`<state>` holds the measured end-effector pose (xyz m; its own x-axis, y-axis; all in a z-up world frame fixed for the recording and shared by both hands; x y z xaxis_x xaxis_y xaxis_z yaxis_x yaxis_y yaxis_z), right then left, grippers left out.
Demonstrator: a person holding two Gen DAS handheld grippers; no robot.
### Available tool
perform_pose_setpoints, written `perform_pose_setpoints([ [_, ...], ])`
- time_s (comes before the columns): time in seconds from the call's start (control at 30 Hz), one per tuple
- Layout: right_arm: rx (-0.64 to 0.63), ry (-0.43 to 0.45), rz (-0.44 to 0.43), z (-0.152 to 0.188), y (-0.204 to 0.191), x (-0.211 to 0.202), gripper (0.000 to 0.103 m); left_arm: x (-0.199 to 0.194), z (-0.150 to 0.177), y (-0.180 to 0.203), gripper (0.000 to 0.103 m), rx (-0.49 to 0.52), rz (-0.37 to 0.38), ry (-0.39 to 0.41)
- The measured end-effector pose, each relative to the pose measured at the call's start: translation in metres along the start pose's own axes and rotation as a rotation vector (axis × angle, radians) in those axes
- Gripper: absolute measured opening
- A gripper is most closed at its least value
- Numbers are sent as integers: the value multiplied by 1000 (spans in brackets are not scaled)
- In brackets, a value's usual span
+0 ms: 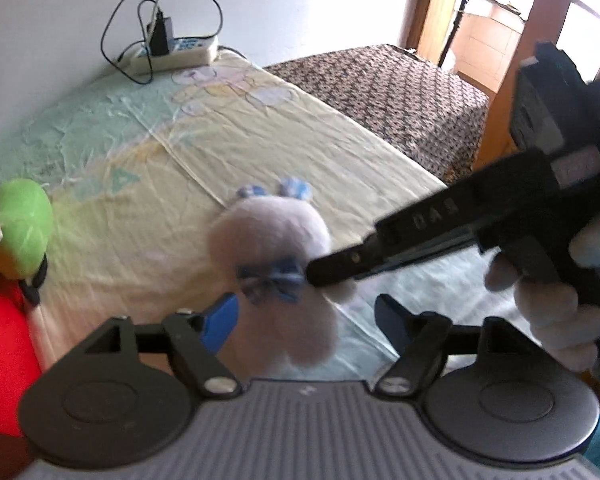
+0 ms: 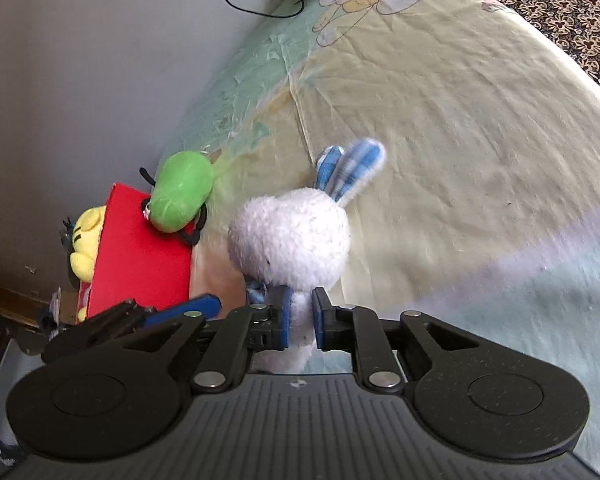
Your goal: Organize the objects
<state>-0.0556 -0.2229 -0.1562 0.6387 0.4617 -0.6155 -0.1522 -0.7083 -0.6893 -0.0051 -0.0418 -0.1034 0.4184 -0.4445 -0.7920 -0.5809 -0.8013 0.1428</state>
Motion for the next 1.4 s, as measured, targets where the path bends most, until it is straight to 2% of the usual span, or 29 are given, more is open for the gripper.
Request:
perform_pose_setpoints([
  [0.07,-4,22,-3,0,-2,1,25,6,-4,-4,83,-13,-10,0],
  [0.2,-25,53,7,-4,-7,8,35,28,-12,-17,82,-48,-17,-42],
  [0.23,-26,55,4,-5,-7,11,42,32,-13,-19,77,-53,-20,-51],
  [0.27,-23,56,1,-7,-7,14,45,34,-13,-20,75,-56,-19,-60],
  [0.43,2,56,-32,-11,-8,23,45,44,-15,-25,71,-74,-21,-76],
  [0.47,4,50,-38,-11,-9,25,41,43,-14,-26,70,-79,-21,-78],
  [0.6,-30,51,-33,-9,-17,24,37,37,-11,-31,62,-97,-16,-77],
  [0.8,-73,36,-35,-1,-34,16,36,19,-3,-30,62,-89,-7,-60],
  [1.1,-153,-6,-61,25,-81,6,36,-40,26,-33,62,-55,20,-1],
  [1.4,-248,-12,-99,45,-147,9,36,-108,52,-65,62,-42,34,81],
])
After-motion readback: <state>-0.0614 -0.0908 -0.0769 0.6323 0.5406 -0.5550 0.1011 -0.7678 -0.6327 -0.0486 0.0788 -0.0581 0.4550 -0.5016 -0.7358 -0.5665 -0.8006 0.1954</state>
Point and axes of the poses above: each gripper's, at about its wrist camera, not at the fingertips, and x roughly the way its jaws point, y to its right, z to its underside, the point moved 2 cm from there along x, roughly the way its jaws point, and after that the axes turned 6 degrees about -x, right-handed, at the moved point
